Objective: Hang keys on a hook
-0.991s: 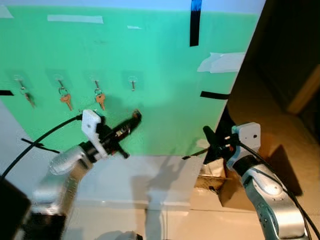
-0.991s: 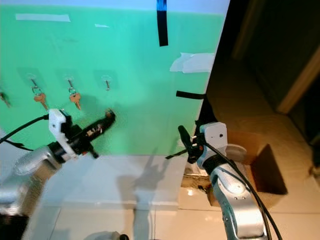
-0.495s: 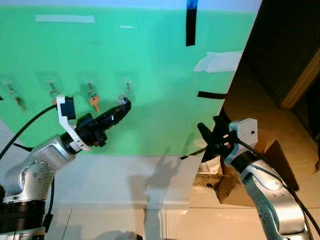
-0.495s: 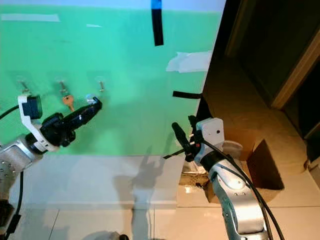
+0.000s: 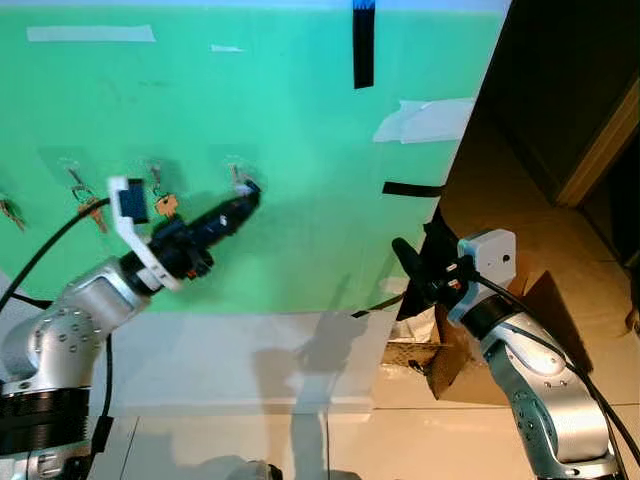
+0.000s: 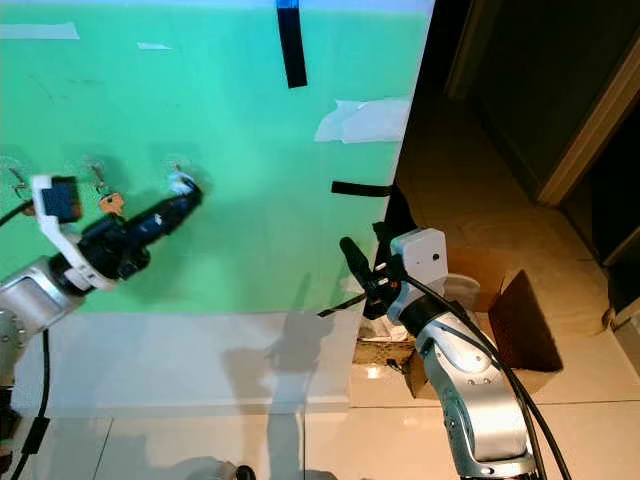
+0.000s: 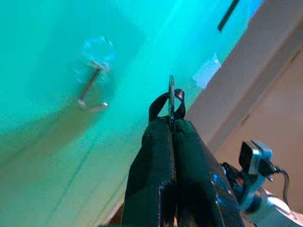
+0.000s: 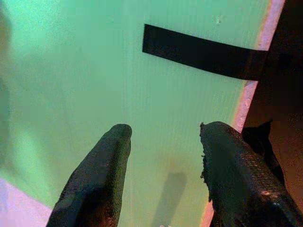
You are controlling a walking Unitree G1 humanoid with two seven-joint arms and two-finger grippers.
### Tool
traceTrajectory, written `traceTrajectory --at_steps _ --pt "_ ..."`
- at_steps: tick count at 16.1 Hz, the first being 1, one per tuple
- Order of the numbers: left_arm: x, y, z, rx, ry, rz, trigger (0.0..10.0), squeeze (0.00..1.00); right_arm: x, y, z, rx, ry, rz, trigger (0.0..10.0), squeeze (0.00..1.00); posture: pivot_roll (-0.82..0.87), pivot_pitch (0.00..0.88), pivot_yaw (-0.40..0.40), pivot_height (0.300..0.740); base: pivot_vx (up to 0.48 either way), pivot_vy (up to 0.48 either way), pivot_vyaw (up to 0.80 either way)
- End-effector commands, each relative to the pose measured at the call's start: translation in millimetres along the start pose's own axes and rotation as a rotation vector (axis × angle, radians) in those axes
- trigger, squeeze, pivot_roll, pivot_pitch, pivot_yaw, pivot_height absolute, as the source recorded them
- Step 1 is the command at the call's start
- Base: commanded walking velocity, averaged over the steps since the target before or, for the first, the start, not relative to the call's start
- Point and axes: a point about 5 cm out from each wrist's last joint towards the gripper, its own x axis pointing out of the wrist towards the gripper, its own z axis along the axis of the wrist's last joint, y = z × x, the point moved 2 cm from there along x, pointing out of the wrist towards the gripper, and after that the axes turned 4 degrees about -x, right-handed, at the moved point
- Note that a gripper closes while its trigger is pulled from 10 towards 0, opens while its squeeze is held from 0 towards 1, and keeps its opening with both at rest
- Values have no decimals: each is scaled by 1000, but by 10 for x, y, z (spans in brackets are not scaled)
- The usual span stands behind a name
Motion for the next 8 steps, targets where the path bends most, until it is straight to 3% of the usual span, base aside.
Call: traceTrajectory --at_steps 1,5,8 --pt "5 -53 75 26 -13 -4 10000 0 5 30 10 -7 -4 26 10000 0 -66 0 43 740 0 0 0" --pt "-104 -46 47 26 -7 48 10000 0 9 46 -4 -8 3 45 10000 0 -53 0 31 740 0 0 0" --pt "-72 22 37 18 -4 86 10000 0 35 55 -2 -11 4 53 10000 0 -59 0 38 740 0 0 0"
